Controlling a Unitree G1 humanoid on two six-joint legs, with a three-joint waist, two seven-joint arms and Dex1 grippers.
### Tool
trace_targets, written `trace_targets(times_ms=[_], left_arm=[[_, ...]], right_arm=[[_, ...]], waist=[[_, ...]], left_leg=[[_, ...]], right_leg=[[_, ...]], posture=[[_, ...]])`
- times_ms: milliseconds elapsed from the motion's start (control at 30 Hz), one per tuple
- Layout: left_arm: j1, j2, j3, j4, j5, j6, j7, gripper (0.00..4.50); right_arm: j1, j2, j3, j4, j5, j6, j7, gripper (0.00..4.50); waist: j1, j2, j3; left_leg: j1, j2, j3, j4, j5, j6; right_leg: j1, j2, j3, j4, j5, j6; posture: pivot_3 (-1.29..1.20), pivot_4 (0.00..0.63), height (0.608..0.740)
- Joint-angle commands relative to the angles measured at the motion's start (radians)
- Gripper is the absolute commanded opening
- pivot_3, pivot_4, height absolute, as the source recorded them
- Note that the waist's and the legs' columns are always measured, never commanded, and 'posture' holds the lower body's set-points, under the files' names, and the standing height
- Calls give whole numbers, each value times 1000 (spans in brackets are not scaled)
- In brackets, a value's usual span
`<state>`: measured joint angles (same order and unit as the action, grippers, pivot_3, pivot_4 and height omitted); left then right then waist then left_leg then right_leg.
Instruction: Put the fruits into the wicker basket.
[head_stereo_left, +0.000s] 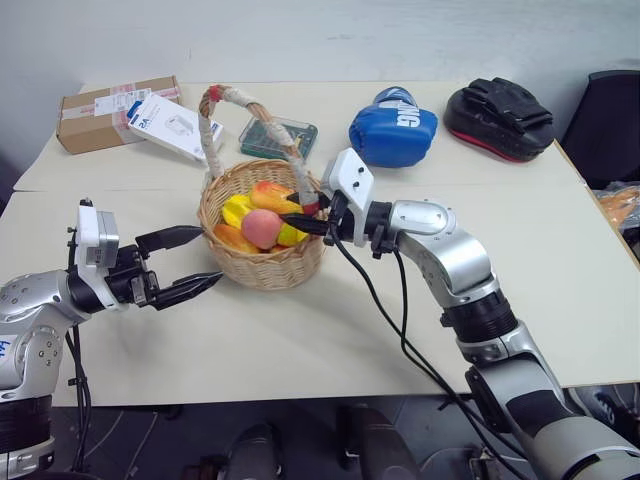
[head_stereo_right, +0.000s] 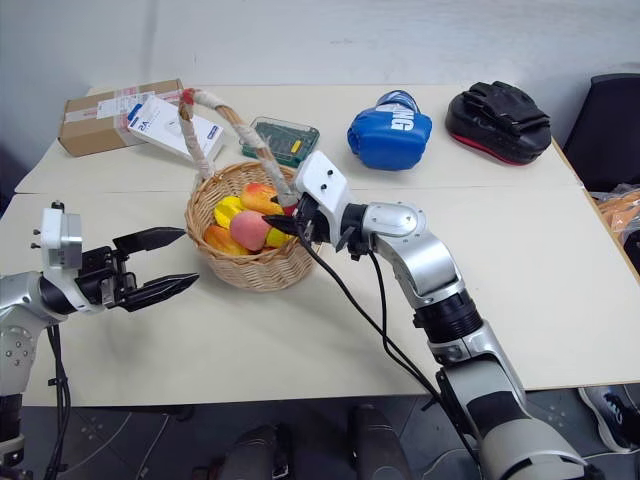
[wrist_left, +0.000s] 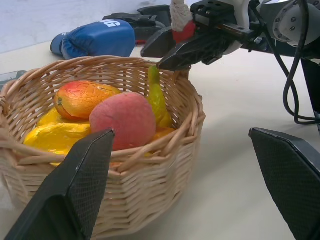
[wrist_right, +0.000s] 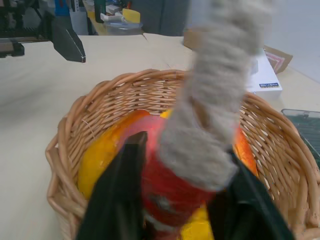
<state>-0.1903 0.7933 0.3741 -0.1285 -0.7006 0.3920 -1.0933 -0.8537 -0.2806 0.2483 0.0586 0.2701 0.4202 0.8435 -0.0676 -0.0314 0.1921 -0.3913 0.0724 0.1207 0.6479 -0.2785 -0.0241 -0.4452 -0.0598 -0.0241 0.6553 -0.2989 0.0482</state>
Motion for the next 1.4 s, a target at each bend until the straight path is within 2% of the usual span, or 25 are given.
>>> trace_targets(times_ms=[33, 133, 233, 333, 433, 533, 700, 1000, 1100, 1233, 1400], left_arm=[[4, 2, 24, -32, -9, -12, 7, 4500], [7, 1, 21, -38, -11, -10, 8, 4500], [9, 3, 22, -32, -10, -12, 2, 4500], [-5, 3, 13, -10, -3, -19, -5, 4500], [-26, -6, -6, 7, 4, -27, -12, 4500], [-49, -20, -31, 20, 9, -36, -19, 4500], [-106, -32, -66, 13, -6, -26, -32, 4500], [-169, -41, -114, 21, -4, -6, -54, 4500], [-172, -40, -116, 24, 0, -7, -58, 4500], [-164, -35, -109, 28, 4, -11, -64, 4500], [-146, -45, -83, 51, 41, -74, -43, 4500]], right_arm=[[27, -48, -73, -126, 74, 8, 53, 189], [83, -113, -176, -258, 180, 78, 65, 193], [163, -204, -262, -364, 207, 122, 35, 193], [249, -313, -408, -427, 250, 193, -3, 193], [323, -434, -555, -380, 228, 200, -34, 193], [359, -485, -684, -278, 217, 188, -104, 193], [415, -551, -718, -121, 156, 124, -106, 193], [314, -570, -707, 282, 105, -77, -99, 193], [312, -601, -707, 352, 91, -126, -74, 1127], [349, -637, -724, 338, 96, -155, -37, 2421], [521, -727, -779, 245, 87, -217, 49, 4170]], waist=[[7, 0, 0], [13, 0, 0], [18, 0, 0], [22, 0, 0], [33, 0, 0], [37, 0, 0], [34, -1, 0], [22, 0, 0], [20, 0, 0], [17, 0, 0], [19, 0, 0]], left_leg=[[0, 0, 0, 0, 0, 0], [0, 0, 0, 0, 0, 0], [0, 0, 0, 0, 0, 1], [0, -1, 0, 0, -1, 1], [0, -5, 0, 0, -1, 1], [0, -6, 0, 0, -1, 2], [1, -5, 1, 0, -1, 2], [2, -5, 5, 0, 1, 1], [3, -5, 5, 0, 1, 0], [3, -4, 5, 0, 1, 0], [3, -4, 5, 0, 2, -1]], right_leg=[[0, 0, 0, 0, 0, 0], [0, 0, 0, -1, 0, 0], [0, 0, 0, -1, 0, 0], [1, 0, 0, -1, 0, 1], [1, 0, 0, -2, 0, 1], [1, 0, 0, -2, 1, 1], [1, 2, 2, -2, 1, 1], [1, 12, 9, -2, 3, 5], [1, 12, 10, -2, 3, 5], [1, 13, 11, -2, 3, 5], [1, 13, 11, -2, 3, 5]], posture=[[0, 150, 740], [0, 150, 740], [0, 150, 740], [0, 150, 740], [0, 150, 740], [0, 150, 740], [0, 150, 740], [0, 150, 740], [0, 150, 740], [0, 150, 740], [0, 150, 740]])
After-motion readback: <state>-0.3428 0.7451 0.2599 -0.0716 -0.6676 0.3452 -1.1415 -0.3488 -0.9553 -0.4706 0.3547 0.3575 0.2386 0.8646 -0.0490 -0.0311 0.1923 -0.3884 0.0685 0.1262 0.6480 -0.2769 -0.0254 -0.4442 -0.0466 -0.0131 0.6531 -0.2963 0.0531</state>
